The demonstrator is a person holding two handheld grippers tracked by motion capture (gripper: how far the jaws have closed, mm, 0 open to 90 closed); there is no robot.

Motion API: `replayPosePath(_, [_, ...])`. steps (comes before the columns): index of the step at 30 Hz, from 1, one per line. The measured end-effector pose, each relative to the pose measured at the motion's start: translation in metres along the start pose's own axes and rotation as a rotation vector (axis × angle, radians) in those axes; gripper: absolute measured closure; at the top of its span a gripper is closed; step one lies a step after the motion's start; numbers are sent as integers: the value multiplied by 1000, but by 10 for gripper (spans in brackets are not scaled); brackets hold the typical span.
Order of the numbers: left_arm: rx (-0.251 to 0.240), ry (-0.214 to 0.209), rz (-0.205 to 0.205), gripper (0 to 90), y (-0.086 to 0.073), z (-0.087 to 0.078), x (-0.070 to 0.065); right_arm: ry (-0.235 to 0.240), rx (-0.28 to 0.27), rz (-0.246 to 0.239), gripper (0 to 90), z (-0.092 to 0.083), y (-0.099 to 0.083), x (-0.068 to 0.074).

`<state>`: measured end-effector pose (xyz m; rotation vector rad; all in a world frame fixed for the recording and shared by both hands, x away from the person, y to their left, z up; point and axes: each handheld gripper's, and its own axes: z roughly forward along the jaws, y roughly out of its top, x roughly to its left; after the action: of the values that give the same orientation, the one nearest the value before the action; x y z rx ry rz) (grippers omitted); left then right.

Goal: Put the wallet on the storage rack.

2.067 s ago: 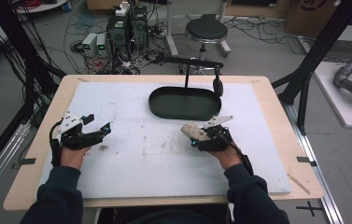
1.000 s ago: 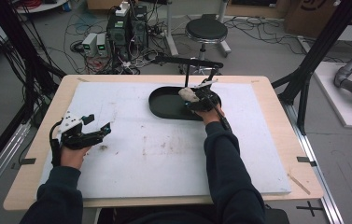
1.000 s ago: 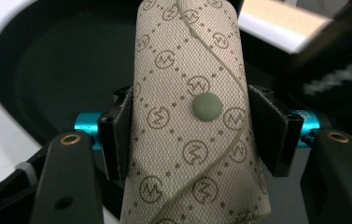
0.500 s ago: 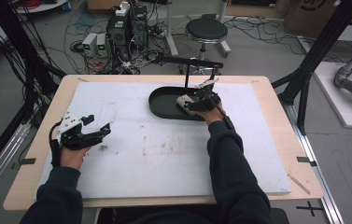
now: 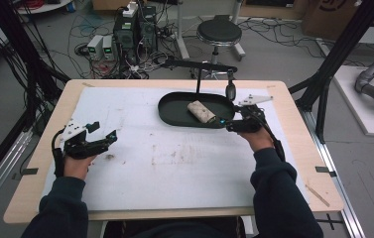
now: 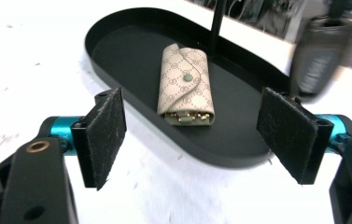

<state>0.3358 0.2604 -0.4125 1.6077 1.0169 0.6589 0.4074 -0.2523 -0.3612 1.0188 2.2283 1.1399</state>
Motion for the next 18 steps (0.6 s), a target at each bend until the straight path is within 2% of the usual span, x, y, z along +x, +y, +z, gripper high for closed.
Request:
replayPosePath(7, [-7, 8, -6, 229, 0, 0, 1, -25, -48, -3, 216, -34, -37, -2])
replayPosePath(10, [-12, 6, 0, 229, 1, -1, 0, -75, -75, -25, 210, -44, -56, -2])
replayPosePath(13, [-15, -2, 0, 229, 1, -1, -1, -91, -90, 4, 210, -53, -72, -3])
replayPosePath(16, [-22, -4, 0, 229, 2, -1, -2, -101, -87, 22, 210, -60, -80, -5])
replayPosePath(18, [-27, -5, 1, 229, 2, -1, -2, -106, -92, 16, 210, -63, -83, -5])
